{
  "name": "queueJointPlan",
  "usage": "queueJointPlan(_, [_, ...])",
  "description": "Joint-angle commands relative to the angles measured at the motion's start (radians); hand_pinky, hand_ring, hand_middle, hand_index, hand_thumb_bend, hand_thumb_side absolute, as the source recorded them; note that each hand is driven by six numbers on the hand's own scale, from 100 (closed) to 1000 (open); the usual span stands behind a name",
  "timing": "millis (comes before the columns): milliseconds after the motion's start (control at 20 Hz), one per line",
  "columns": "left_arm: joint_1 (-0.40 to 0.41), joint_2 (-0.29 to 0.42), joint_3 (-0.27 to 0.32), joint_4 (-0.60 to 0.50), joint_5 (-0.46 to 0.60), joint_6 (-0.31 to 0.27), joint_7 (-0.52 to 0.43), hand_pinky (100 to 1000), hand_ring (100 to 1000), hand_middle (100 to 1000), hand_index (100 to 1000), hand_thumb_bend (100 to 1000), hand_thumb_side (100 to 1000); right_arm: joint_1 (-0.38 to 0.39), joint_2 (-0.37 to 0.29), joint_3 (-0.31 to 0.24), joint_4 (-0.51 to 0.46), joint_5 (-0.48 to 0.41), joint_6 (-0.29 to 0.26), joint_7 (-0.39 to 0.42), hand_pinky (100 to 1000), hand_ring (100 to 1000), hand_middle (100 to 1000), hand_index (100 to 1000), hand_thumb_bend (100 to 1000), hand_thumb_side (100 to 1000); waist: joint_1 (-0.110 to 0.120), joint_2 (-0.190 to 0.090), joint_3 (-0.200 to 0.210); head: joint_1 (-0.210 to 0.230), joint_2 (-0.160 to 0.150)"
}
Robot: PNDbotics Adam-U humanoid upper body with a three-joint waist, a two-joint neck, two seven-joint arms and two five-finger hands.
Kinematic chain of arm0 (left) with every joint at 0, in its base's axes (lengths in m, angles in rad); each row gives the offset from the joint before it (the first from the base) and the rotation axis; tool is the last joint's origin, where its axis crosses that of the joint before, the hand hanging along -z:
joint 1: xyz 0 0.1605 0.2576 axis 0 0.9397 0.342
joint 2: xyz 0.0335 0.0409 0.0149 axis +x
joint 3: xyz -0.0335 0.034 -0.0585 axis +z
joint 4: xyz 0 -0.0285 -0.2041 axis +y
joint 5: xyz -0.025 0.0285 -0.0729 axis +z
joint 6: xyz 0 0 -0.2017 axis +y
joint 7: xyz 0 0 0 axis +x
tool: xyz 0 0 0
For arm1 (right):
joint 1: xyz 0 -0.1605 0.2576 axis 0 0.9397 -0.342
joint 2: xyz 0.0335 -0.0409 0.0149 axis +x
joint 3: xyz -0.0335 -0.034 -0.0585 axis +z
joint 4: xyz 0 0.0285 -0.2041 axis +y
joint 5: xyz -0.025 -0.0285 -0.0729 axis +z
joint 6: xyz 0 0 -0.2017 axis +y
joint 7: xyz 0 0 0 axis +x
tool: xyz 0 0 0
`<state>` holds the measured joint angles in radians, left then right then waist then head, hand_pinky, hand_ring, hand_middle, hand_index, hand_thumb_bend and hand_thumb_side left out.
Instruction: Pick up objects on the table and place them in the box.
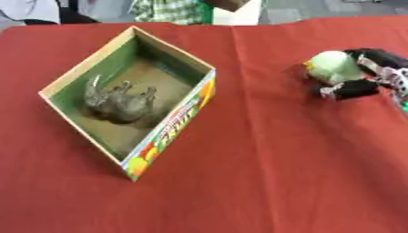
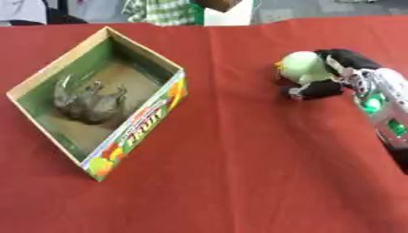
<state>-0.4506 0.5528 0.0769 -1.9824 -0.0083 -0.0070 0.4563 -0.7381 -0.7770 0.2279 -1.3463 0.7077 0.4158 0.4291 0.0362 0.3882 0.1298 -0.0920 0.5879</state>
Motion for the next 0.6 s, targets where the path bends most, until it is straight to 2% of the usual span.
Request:
queueJointPlan(50, [-0.013, 0.014, 0.009, -0.018, 0.003, -0.001, 0.003, 680, 883, 876, 896, 100, 811, -0.018, -0.014, -0.006, 0.005, 0.012, -0.015, 0.008, 900, 994, 824, 940, 388, 606, -0.002, -0.016, 0.000, -0.006, -0.010])
queueJointPlan(250, [-0.016, 0.014, 0.009, -0.018, 0.005, -0.001, 0.003, 680, 882, 875, 896, 100, 809, -0.020, -0.018, 0.005, -0.001, 0.023, -0.027, 0.005, 886, 974, 774, 894, 192, 501, -0.004, -0.015, 0.001, -0.010, -0.012])
queueJointPlan(300, [-0.016, 0.014, 0.009, -0.018, 0.005, -0.002, 0.003, 679, 883, 875, 896, 100, 809, -0.022, -0.016, 0.006, 0.000, 0.027, -0.027, -0.001, 877, 963, 758, 876, 100, 486, -0.005, -0.015, 0.002, -0.010, -0.012])
queueJointPlan(500, [-0.016, 0.014, 0.009, -0.018, 0.005, -0.001, 0.003, 679, 883, 875, 896, 100, 809, -0.024, -0.012, 0.009, 0.003, 0.024, -0.026, -0.025, 877, 963, 758, 876, 100, 486, -0.005, -0.015, 0.003, -0.011, -0.012])
queueJointPlan(550, [-0.015, 0.014, 0.009, -0.018, 0.005, -0.001, 0.003, 679, 882, 875, 896, 100, 809, -0.025, -0.012, 0.010, 0.003, 0.023, -0.026, -0.027, 858, 935, 697, 818, 100, 454, -0.005, -0.015, 0.003, -0.011, -0.012])
queueJointPlan(600, [-0.014, 0.014, 0.010, -0.018, 0.005, -0.001, 0.003, 679, 883, 875, 896, 100, 809, -0.028, -0.012, 0.010, -0.005, 0.019, -0.030, -0.034, 853, 927, 682, 804, 100, 414, -0.005, -0.017, 0.001, -0.009, -0.009])
